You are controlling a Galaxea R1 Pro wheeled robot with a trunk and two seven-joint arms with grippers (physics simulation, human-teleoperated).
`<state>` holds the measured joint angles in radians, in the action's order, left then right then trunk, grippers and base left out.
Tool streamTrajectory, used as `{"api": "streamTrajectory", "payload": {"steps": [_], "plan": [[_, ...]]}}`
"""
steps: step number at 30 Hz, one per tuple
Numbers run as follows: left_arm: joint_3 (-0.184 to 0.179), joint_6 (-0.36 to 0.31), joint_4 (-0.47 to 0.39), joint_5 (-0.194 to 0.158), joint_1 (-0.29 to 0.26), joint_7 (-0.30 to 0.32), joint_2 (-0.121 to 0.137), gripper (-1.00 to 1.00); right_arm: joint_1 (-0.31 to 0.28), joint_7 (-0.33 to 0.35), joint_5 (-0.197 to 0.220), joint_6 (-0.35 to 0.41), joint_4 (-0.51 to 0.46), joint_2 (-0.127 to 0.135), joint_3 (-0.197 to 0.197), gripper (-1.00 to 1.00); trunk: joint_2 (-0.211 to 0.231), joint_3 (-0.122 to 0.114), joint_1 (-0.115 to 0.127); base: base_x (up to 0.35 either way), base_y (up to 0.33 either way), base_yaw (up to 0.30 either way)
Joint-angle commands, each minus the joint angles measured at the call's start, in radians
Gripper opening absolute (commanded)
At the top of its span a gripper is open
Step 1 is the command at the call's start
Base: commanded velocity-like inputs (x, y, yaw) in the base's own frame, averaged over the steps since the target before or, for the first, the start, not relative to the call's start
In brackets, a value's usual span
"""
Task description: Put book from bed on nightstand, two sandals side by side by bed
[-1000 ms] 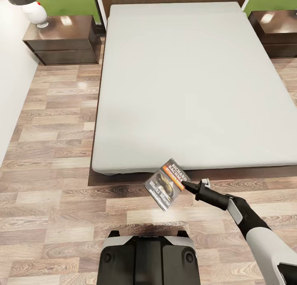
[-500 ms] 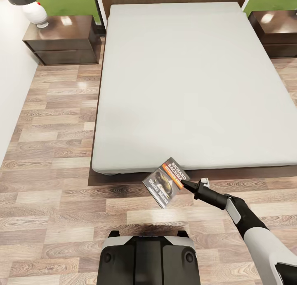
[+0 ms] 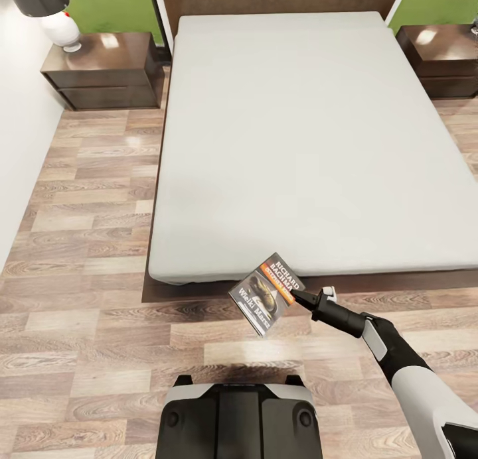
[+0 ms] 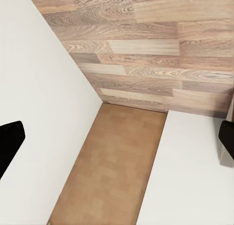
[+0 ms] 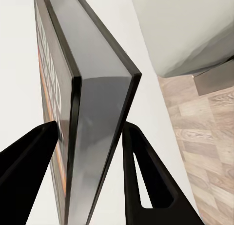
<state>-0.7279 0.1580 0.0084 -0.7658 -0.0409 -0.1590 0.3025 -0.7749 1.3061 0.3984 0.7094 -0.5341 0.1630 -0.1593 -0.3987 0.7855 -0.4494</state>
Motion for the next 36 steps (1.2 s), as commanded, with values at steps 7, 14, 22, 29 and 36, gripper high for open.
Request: {"api": "streamTrajectory", "payload": {"steps": [7, 14, 22, 29, 36], "plan": [[-0.008, 0.004, 0.001, -0.006, 0.000, -0.002, 0.000, 1.00, 0.000, 0.000, 0.003, -0.009, 0.000, 0.000, 0.000, -1.00, -0.001, -0.009, -0.001, 0.000, 0.000, 0.000], [-0.008, 0.006, 0.000, -0.006, 0.000, -0.002, 0.000, 1.00, 0.000, -0.004, 0.003, -0.032, 0.001, 0.000, -0.001, -1.00, -0.001, -0.013, -0.001, 0.000, 0.000, 0.000], [-0.008, 0.006, -0.001, -0.006, 0.001, -0.002, 0.000, 1.00, 0.000, -0.005, 0.002, -0.036, 0.002, 0.001, -0.001, -1.00, -0.001, -0.013, -0.001, 0.000, 0.000, 0.000], [-0.008, 0.006, -0.001, -0.006, 0.000, -0.002, 0.000, 1.00, 0.000, -0.004, 0.002, -0.037, 0.003, 0.001, 0.000, -1.00, -0.001, -0.014, -0.001, 0.000, 0.000, 0.000], [-0.008, 0.006, -0.001, -0.006, 0.000, -0.002, 0.000, 1.00, 0.000, -0.003, 0.003, -0.039, 0.006, -0.001, 0.000, -1.00, -0.001, -0.014, -0.001, 0.000, 0.000, 0.000]]}}
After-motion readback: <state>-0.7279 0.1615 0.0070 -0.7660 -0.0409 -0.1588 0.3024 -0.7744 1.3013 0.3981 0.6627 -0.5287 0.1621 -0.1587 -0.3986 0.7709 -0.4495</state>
